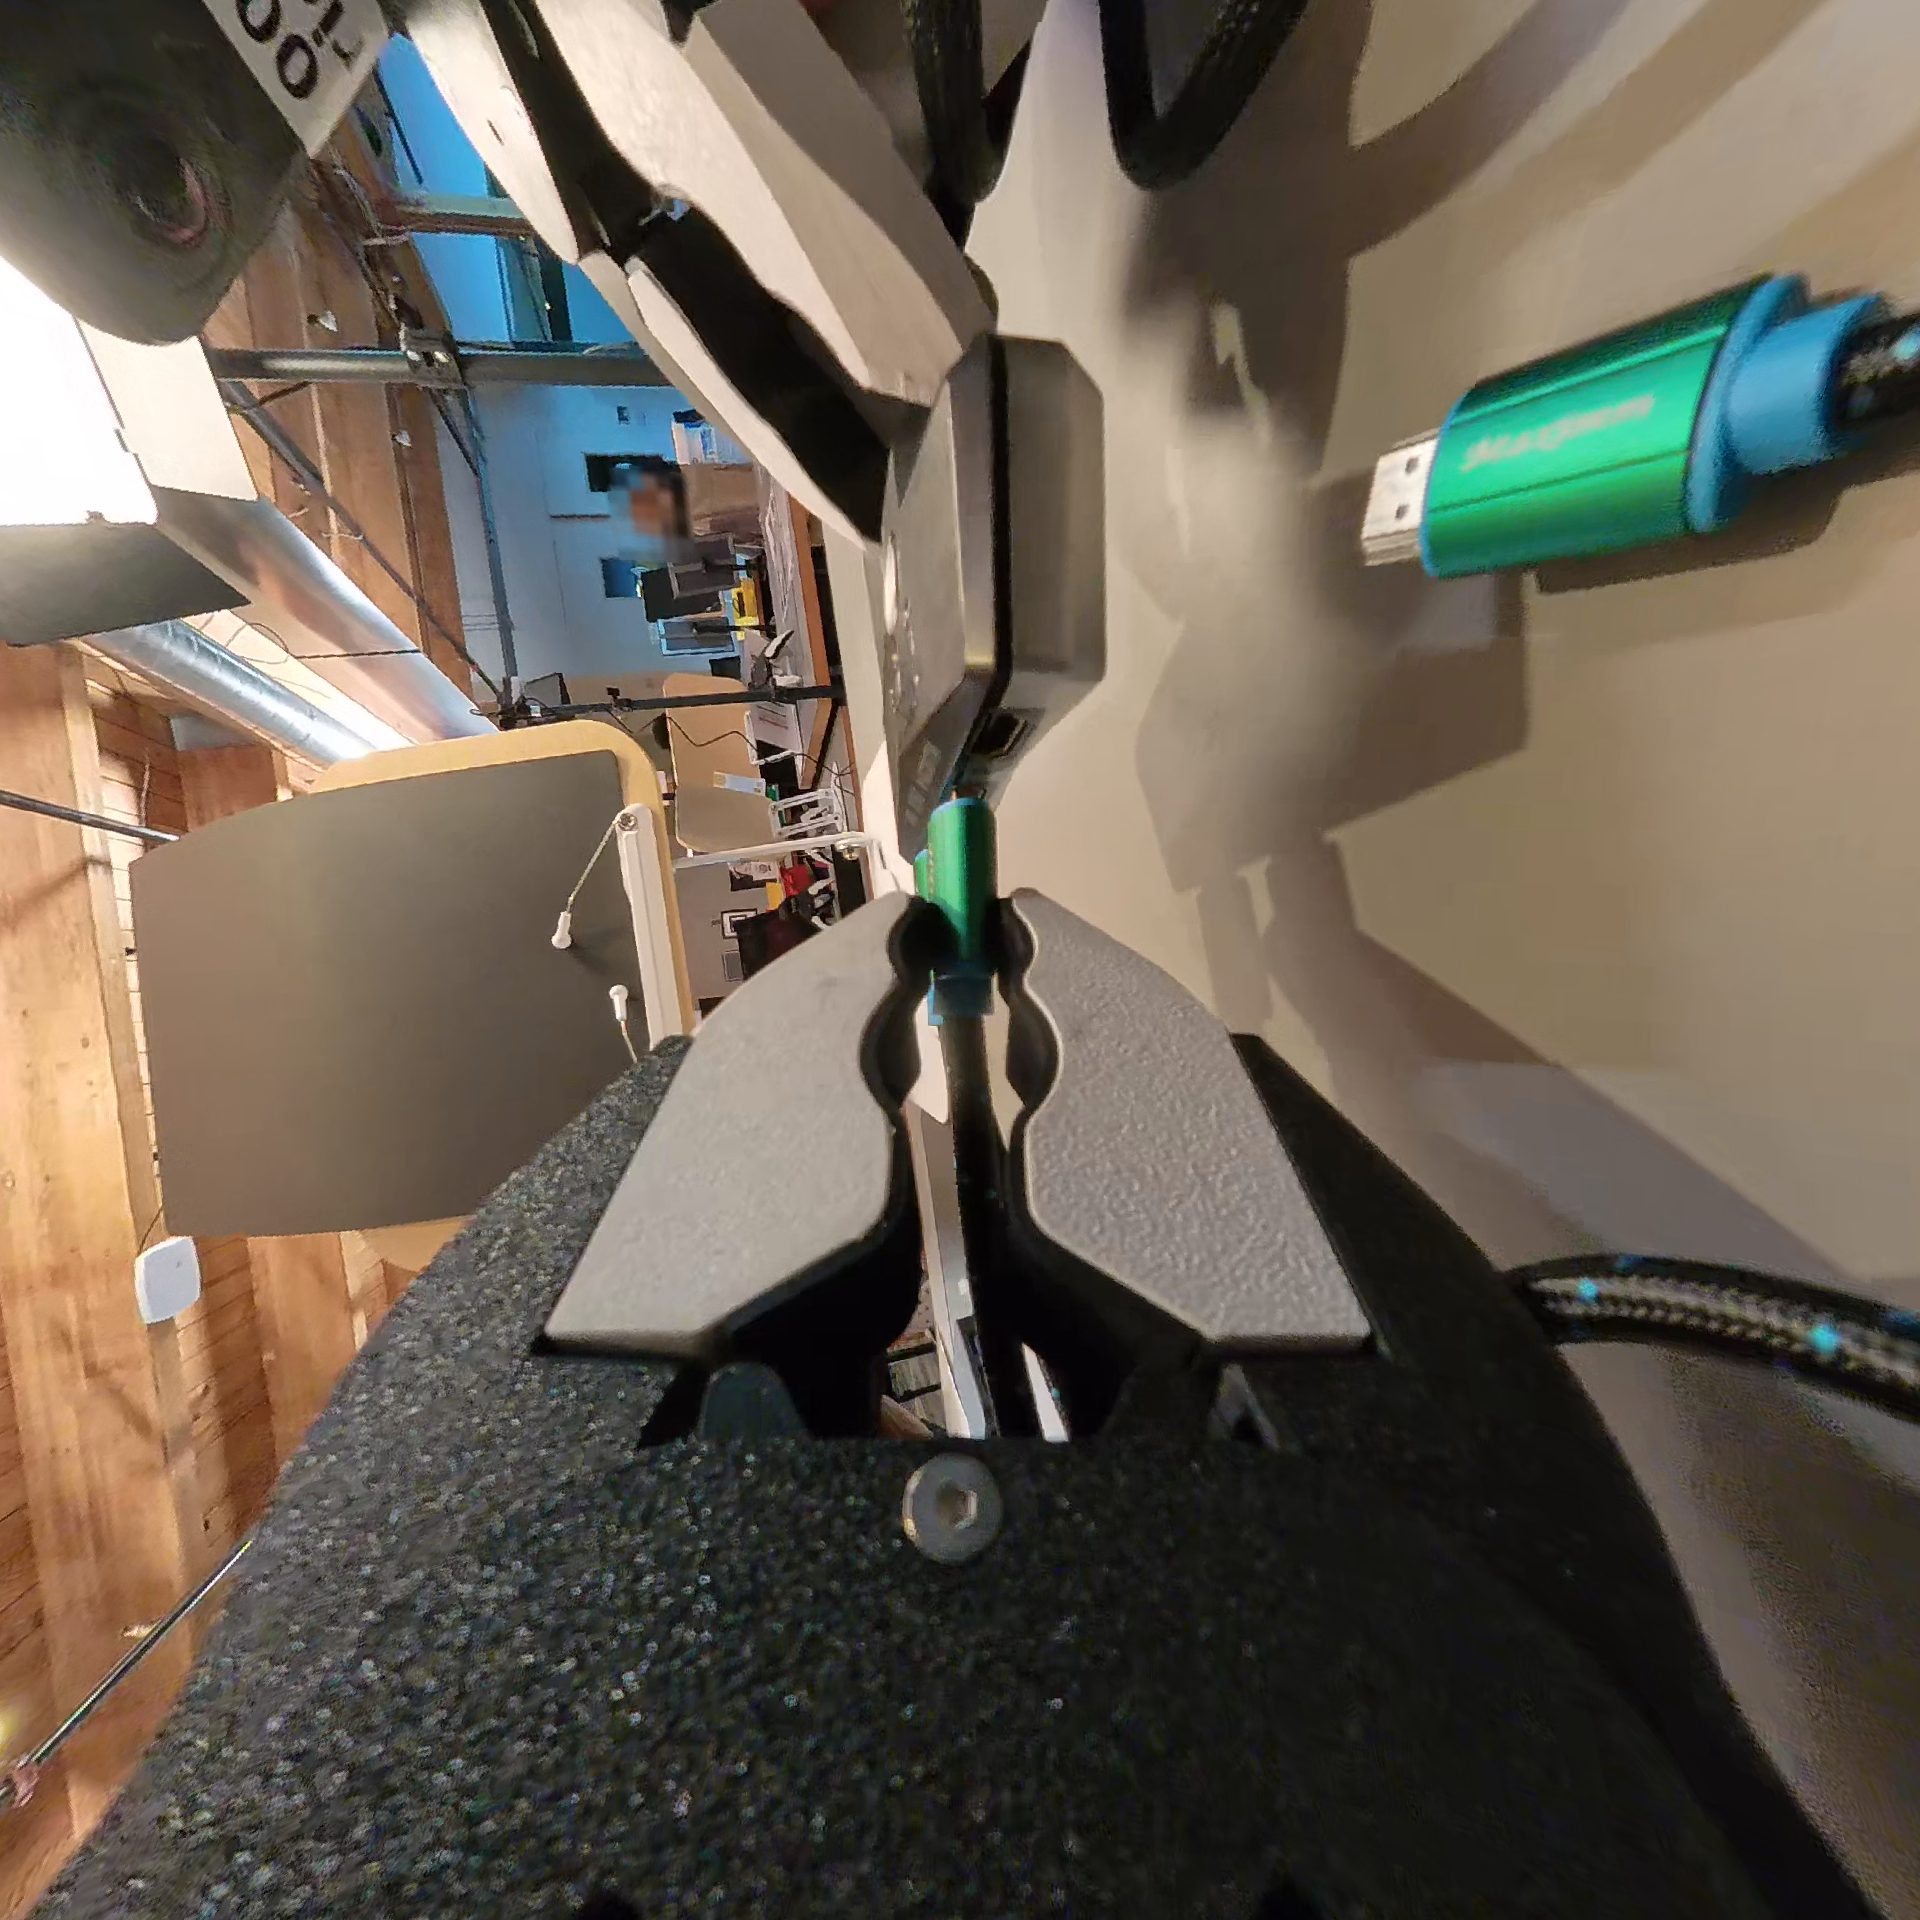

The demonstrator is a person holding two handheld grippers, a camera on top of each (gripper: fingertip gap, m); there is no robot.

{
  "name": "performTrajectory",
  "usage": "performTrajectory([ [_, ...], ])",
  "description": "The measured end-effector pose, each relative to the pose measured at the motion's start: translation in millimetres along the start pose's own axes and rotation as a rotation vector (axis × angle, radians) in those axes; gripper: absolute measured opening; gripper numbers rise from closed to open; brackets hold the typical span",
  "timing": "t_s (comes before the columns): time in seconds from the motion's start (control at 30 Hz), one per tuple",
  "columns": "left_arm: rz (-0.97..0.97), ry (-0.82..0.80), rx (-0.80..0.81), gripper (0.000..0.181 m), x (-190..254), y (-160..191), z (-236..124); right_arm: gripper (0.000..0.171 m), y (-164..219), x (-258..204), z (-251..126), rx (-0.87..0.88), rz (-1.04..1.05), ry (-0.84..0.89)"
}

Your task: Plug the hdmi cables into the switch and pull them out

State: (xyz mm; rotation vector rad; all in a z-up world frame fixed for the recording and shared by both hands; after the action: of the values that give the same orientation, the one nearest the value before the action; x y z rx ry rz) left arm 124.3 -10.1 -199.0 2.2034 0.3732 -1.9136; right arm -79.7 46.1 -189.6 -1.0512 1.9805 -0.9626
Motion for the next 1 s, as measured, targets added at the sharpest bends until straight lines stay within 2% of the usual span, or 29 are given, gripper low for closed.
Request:
performTrajectory([
  [0.13,-0.132,0.062,-0.013,0.015,2,7,9,0.035,3,5,0,-0.025,0.028,0.029],
  [0.27,-0.348,0.074,0.016,0.044,-5,19,7,0.033,5,7,0,-0.057,0.047,0.071],
  [0.37,-0.447,0.065,0.032,0.054,-10,26,6,0.033,8,8,-4,-0.082,0.06,0.123],
  [0.5,-0.58,-0.046,0.114,0.043,-27,35,-5,0.033,23,14,-16,-0.191,0.103,0.285],
  [0.63,-0.798,-0.005,0.129,0.048,-36,49,-8,0.033,25,18,-31,-0.141,0.138,0.407],
  [0.8,-1.005,0.089,0.097,0.052,-29,65,-2,0.035,11,9,-50,0.015,0.121,0.436],
  [0.87,-1.086,0.131,0.077,0.045,-28,68,-1,0.036,11,6,-54,0.002,0.112,0.475],
  [0.97,-1.155,0.134,0.038,0.018,-26,74,-2,0.038,20,7,-57,-0.043,0.131,0.554],
  [1.0,-1.167,0.125,0.015,0.018,-27,76,-4,0.04,25,9,-58,-0.053,0.146,0.577],
])
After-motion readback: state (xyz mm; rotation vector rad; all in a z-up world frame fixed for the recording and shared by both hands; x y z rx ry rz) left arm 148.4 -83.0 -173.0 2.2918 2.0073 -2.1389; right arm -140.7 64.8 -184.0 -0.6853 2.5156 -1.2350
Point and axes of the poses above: each gripper's, where its closed fingertips meet, z out along the fingers, y out of its underside, x = y × z across the jaws, the point moved 10 cm from there along -z, back along the fingers, and after that the axes turned 8 degrees about -y, right-handed, at the moved point
